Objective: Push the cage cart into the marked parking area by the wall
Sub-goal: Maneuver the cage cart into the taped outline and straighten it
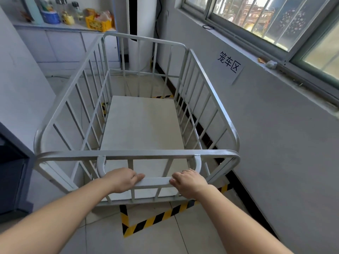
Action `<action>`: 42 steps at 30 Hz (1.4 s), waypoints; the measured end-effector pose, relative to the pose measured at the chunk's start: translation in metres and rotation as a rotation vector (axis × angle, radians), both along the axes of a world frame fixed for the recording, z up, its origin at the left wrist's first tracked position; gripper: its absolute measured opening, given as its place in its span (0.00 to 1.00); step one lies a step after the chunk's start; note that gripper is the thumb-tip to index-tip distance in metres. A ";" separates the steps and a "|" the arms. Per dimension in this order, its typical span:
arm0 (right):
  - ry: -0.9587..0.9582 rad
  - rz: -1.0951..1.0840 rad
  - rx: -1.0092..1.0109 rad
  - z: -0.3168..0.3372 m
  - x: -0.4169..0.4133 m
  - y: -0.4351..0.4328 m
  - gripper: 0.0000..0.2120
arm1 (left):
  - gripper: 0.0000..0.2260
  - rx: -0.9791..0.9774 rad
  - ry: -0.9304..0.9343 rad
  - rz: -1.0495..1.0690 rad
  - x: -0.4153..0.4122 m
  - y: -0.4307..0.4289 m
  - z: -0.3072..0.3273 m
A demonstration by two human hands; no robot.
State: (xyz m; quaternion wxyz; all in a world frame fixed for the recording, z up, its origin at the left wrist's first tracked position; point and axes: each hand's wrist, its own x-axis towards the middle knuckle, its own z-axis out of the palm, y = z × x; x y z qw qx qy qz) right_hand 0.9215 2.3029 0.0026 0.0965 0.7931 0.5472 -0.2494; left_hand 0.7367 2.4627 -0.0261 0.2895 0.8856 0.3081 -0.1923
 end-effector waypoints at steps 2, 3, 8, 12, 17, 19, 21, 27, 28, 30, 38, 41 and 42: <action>0.017 0.037 0.028 0.000 0.006 -0.003 0.24 | 0.28 0.014 0.041 0.028 0.005 -0.009 0.002; 0.022 0.055 0.037 0.001 0.010 -0.004 0.24 | 0.29 0.028 0.053 0.042 0.007 -0.013 0.003; 0.031 0.156 0.066 -0.006 0.024 -0.004 0.24 | 0.27 0.120 0.090 0.075 0.008 -0.019 0.002; 0.049 0.251 0.099 -0.014 0.030 -0.004 0.23 | 0.32 0.093 0.135 0.070 0.008 -0.016 -0.003; 0.072 0.309 0.088 -0.015 0.037 0.002 0.25 | 0.35 -0.042 0.169 0.120 0.012 -0.008 -0.006; 0.089 0.309 0.014 -0.013 0.039 0.009 0.28 | 0.34 -0.123 0.177 0.138 0.014 -0.003 -0.007; 0.102 0.326 -0.052 -0.012 0.041 0.015 0.30 | 0.34 -0.196 0.179 0.155 0.015 -0.001 -0.006; 0.182 0.372 -0.237 -0.008 0.048 0.026 0.27 | 0.33 -0.241 0.244 0.149 0.020 -0.003 -0.001; 0.196 0.369 -0.253 -0.008 0.048 0.027 0.25 | 0.31 -0.239 0.251 0.151 0.021 -0.003 -0.001; 0.224 0.354 -0.288 -0.007 0.049 0.028 0.27 | 0.29 -0.234 0.262 0.160 0.022 -0.005 0.001; 0.273 0.355 -0.410 -0.003 0.053 0.034 0.27 | 0.27 -0.207 0.298 0.164 0.026 -0.009 0.010; 0.299 0.350 -0.453 -0.006 0.059 0.036 0.35 | 0.26 -0.191 0.325 0.155 0.033 -0.012 0.012; 0.303 0.365 -0.467 -0.007 0.063 0.036 0.36 | 0.26 -0.193 0.336 0.151 0.037 -0.014 0.013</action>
